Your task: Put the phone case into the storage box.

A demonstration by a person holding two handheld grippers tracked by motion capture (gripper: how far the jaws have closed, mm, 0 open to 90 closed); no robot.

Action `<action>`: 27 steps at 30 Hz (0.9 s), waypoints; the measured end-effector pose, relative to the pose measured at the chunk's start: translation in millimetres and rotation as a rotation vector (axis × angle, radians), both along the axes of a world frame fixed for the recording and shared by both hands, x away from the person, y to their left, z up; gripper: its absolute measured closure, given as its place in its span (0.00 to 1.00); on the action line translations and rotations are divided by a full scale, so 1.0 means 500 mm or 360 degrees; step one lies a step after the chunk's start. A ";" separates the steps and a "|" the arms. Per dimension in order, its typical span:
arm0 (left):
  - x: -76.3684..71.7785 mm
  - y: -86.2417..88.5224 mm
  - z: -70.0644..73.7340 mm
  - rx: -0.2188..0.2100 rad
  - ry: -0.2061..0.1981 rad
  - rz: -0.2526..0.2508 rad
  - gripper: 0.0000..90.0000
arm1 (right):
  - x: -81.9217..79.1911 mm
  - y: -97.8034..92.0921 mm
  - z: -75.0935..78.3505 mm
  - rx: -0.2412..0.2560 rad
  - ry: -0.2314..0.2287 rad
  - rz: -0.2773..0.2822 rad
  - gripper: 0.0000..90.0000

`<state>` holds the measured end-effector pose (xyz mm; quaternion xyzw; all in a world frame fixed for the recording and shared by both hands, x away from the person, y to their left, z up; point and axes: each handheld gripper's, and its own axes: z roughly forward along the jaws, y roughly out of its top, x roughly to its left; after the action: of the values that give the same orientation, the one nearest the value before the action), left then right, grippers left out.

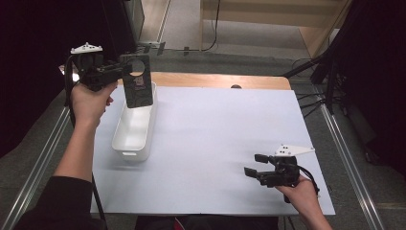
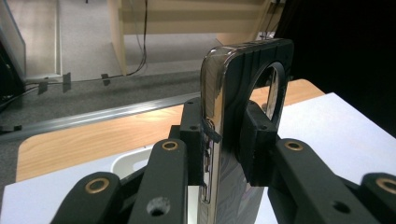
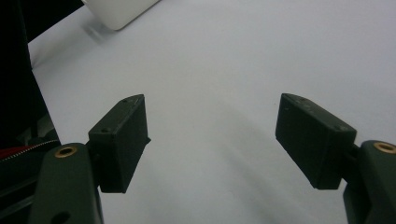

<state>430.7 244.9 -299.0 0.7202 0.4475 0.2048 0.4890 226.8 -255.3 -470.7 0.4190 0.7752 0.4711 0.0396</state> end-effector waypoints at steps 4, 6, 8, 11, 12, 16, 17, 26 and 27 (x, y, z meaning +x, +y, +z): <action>0.007 0.005 -0.002 -0.0014 -0.0003 0.0022 0.82 | 0.000 -0.001 0.000 0.0003 0.0004 -0.0002 0.27; 0.009 0.006 -0.004 -0.0008 -0.0009 0.0025 0.82 | 0.000 -0.001 0.001 0.0004 0.0004 -0.0001 0.27; 0.012 0.008 -0.006 -0.0012 -0.0026 0.0029 0.82 | 0.000 0.000 0.000 0.0002 0.0000 0.0000 0.27; 0.019 0.013 -0.011 -0.0028 -0.0027 0.0040 0.82 | 0.000 0.000 0.000 -0.0002 0.0000 0.0003 0.27; 0.023 0.014 -0.014 -0.0035 -0.0021 0.0046 0.82 | 0.000 0.000 0.000 -0.0002 0.0000 0.0003 0.27; 0.035 0.016 -0.025 -0.0021 -0.0002 0.0054 0.82 | -0.001 -0.001 0.001 0.0005 0.0006 0.0000 0.27; 0.037 0.015 -0.027 -0.0021 -0.0002 0.0057 0.82 | -0.001 -0.001 0.001 0.0011 0.0009 0.0000 0.27; 0.056 0.019 -0.042 -0.0012 -0.0002 0.0088 0.82 | -0.002 -0.001 -0.001 0.0007 0.0004 -0.0003 0.27; 0.058 0.019 -0.044 -0.0009 -0.0003 0.0095 0.82 | -0.002 -0.001 -0.001 0.0006 0.0005 -0.0002 0.27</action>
<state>459.8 254.5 -321.2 0.7049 0.4690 0.2186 0.4851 225.7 -256.1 -471.2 0.4205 0.7740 0.4719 0.0379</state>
